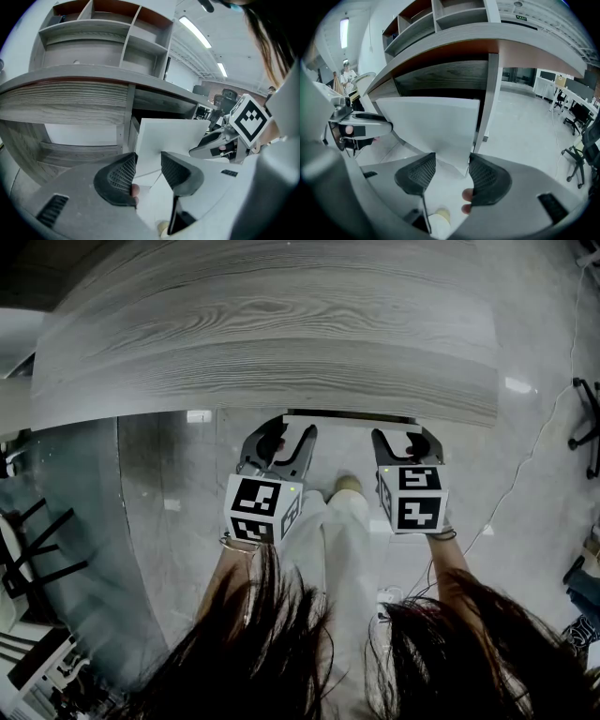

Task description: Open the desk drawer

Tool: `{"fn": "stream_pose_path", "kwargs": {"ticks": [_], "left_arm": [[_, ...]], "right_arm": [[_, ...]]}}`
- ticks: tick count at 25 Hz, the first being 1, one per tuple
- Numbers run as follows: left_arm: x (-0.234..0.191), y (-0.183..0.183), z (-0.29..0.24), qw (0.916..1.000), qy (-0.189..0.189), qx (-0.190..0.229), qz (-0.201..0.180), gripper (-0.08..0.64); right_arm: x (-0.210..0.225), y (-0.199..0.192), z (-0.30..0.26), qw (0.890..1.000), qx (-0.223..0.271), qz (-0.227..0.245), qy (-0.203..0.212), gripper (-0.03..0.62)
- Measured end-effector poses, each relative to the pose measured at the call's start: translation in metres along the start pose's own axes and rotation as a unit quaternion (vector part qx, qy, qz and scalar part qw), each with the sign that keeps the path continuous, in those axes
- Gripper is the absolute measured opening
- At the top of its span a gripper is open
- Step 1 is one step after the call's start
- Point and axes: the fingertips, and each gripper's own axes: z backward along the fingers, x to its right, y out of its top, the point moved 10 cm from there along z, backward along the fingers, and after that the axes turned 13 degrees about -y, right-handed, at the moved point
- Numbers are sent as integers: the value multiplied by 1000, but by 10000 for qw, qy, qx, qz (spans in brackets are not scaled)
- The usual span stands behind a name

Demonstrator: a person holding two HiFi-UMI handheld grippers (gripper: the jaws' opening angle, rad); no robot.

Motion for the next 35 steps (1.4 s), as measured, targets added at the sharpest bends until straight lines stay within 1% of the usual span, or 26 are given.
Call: {"fn": "stream_pose_path", "kwargs": {"ticks": [14,27,35], "left_arm": [[9,-5,4,10000,32,-34,26,153],[15,-12,10,9999,24,-137,2,153],[18,-21,12,9996,34,-282,8,153]], "right_arm": [[2,-8,6,10000,-16,76,3,227],[-2,-17,11,9999,-102,-51,-15,227],[-5,-26,12,9997,-221,-127,4,227]]}}
